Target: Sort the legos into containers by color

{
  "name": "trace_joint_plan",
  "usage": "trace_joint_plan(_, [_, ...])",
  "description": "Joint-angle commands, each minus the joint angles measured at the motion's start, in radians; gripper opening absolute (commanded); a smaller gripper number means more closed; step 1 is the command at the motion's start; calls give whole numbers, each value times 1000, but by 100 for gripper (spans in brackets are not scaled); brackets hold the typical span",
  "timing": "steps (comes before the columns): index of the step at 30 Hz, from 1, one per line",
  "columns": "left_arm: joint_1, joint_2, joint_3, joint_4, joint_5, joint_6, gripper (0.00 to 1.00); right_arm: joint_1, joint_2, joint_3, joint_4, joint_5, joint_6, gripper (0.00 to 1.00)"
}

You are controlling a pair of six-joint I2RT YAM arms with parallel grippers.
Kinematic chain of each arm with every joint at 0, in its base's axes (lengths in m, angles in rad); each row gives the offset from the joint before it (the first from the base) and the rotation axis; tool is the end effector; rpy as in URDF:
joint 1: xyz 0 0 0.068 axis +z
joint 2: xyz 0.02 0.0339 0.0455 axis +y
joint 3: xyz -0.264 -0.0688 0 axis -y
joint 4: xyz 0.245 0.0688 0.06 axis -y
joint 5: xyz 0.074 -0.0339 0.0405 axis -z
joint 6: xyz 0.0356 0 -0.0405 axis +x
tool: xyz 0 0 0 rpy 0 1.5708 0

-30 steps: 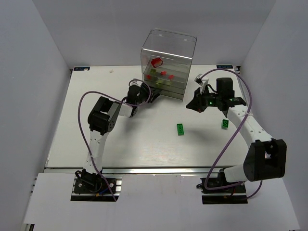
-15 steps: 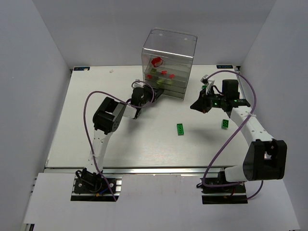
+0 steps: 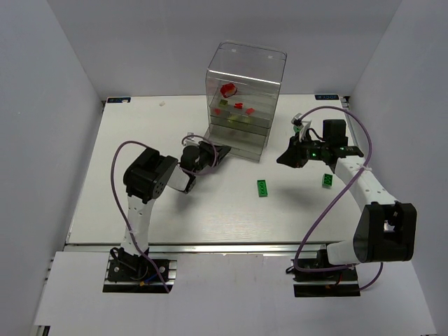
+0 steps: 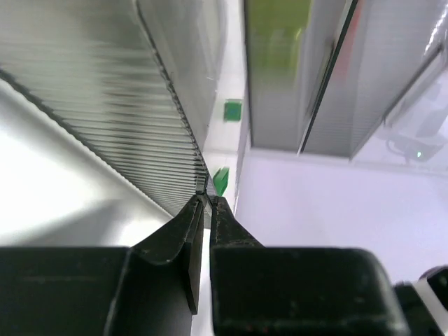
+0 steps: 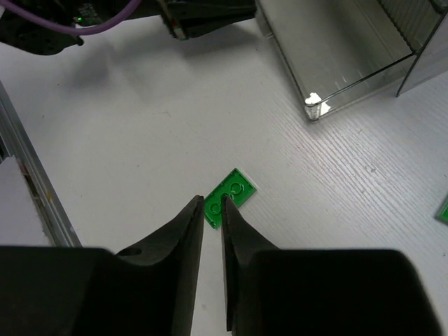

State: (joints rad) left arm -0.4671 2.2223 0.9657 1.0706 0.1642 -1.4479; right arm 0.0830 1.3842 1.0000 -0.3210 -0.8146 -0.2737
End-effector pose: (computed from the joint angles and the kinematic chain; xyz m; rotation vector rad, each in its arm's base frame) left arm 0.3725 -0.1944 0.0888 -0.8304 1.8484 -1.4669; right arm 0.2924 0.0503 0.2729 -0.7813 1.9844 0.8063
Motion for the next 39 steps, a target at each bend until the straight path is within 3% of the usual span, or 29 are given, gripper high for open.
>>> trace_joint_plan(1, [-10, -116, -109, 69, -28, 21, 2, -9, 7, -3, -12, -9, -27, 25])
trace_joint_plan(3, [-10, -153, -166, 83, -41, 23, 5, -11, 13, 3, -19, -5, -36, 35])
trace_joint_plan(5, [-10, -167, -180, 77, -43, 24, 28, -12, 21, 8, -33, 14, -44, 44])
trace_joint_plan(6, [-10, -171, -173, 68, -34, 26, 45, -11, 24, 9, -33, 25, -45, 54])
trace_joint_plan(7, [-10, -171, -167, 58, -26, 27, 65, -11, 27, 11, -35, 60, -44, 55])
trace_joint_plan(10, [-10, -188, -133, 2, 0, 40, 71, -11, 44, 26, -39, 177, -29, 59])
trace_joint_plan(15, [-10, -309, -139, -239, -14, 121, 72, -17, 98, 72, -30, 405, 40, 65])
trace_joint_plan(17, [-10, -409, -131, -475, -66, 208, 72, -25, 127, 86, -33, 436, 31, 66])
trace_joint_plan(18, [-10, -439, -124, -553, -83, 239, 72, -28, 137, 94, -45, 439, 22, 75])
trace_joint_plan(20, [-10, -522, -88, -804, -149, 305, 69, -29, 170, 118, -49, 442, -31, 76])
trace_joint_plan(23, [-10, -604, -64, -1041, -227, 368, 50, -35, 235, 185, -125, 407, -166, 78])
trace_joint_plan(24, [-10, -624, -64, -1064, -241, 379, 24, -45, 265, 219, -185, 363, -217, 77])
trace_joint_plan(26, [1, -668, -64, -1214, -249, 400, 5, -52, 336, 311, -395, 235, -389, 74])
trace_joint_plan(27, [1, -684, -68, -1239, -241, 412, 0, -48, 357, 330, -459, 197, -447, 70])
trace_joint_plan(29, [1, -716, -93, -1276, -206, 449, 0, -36, 369, 312, -503, 176, -489, 66])
trace_joint_plan(32, [-8, -779, -150, -1267, -172, 495, 2, -46, 308, 224, -298, 337, -363, 65])
trace_joint_plan(33, [-8, -788, -148, -1276, -166, 507, 8, -49, 296, 210, -258, 392, -301, 67])
trace_joint_plan(34, [-8, -796, -139, -1302, -166, 535, 23, -55, 279, 204, -227, 511, -273, 69])
trace_joint_plan(39, [-51, -786, -23, -1423, -129, 599, 39, -71, 309, 290, -286, 849, -3, 72])
